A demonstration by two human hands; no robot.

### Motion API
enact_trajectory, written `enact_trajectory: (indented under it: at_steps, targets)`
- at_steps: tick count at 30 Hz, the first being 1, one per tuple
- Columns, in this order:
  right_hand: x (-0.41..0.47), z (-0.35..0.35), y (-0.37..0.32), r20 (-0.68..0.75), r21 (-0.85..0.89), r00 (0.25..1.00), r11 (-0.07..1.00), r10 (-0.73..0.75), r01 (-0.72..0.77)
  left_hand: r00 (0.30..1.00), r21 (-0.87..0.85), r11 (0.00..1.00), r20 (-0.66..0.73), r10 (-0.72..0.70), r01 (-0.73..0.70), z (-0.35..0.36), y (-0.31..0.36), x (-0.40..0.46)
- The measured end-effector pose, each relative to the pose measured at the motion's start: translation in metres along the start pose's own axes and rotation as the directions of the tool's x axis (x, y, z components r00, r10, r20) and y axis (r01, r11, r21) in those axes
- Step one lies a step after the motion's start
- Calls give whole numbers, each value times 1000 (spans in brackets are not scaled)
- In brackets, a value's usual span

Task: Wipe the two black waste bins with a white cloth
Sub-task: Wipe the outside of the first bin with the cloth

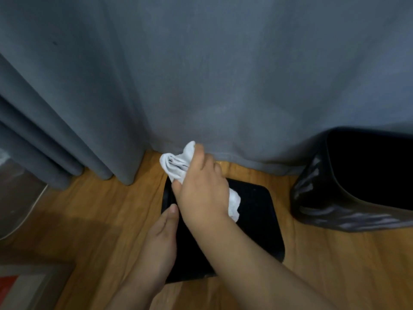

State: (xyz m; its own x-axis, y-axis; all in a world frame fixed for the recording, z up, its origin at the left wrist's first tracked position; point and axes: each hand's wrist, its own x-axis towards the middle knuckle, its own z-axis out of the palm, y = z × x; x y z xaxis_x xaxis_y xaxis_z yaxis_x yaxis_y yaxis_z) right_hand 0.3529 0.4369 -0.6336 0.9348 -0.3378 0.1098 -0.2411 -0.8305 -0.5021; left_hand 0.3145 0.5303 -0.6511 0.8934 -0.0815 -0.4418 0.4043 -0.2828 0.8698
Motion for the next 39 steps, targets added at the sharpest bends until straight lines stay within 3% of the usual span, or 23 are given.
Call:
enact_trajectory:
  at_steps: [2, 5, 9, 15, 18, 21, 26, 27, 29, 33, 36, 39]
  targets:
    - [4, 2, 10, -17, -69, 1000, 998, 4, -5, 999, -16, 1000, -36, 2, -3, 0, -2, 2]
    - [10, -1, 42, 7, -75, 989, 986, 147, -146, 999, -16, 1000, -40, -24, 23, -3, -5, -1]
    - [9, -6, 107, -6, -23, 923, 922, 386, -386, 999, 0, 999, -13, -37, 37, -8, -1, -6]
    - [-4, -6, 165, -124, -8, 818, 824, 562, -567, 1000, -20, 999, -8, -26, 26, -5, 3, -9]
    - [-7, -14, 164, -114, -3, 851, 856, 513, -516, 999, -14, 999, 3, -33, 33, -5, 4, -8]
    - [-13, -30, 134, -68, 123, 880, 879, 470, -460, 998, 0, 999, 11, -54, 54, -4, 7, -9]
    - [-41, -36, 30, 175, 374, 939, 862, 297, -343, 999, 19, 1000, -47, -19, 20, 2, 14, -8]
    - [-49, -31, 13, 184, 352, 953, 889, 242, -293, 999, 31, 999, -41, -13, 14, 3, 16, -9]
    - [-64, -16, -2, 46, 204, 988, 967, 149, -155, 1000, 41, 999, -19, -4, 5, 0, 14, -7]
    - [-69, 2, 8, -119, 101, 980, 984, 161, -150, 998, 9, 998, -19, -64, 65, -3, 9, -5]
    - [-70, 4, 19, -99, 24, 989, 994, 109, -107, 996, -2, 997, -43, -73, 73, 1, 10, -7]
    - [-64, -1, 51, 14, 10, 979, 979, 202, -202, 993, -83, 990, -39, -113, 110, -2, 7, -7]
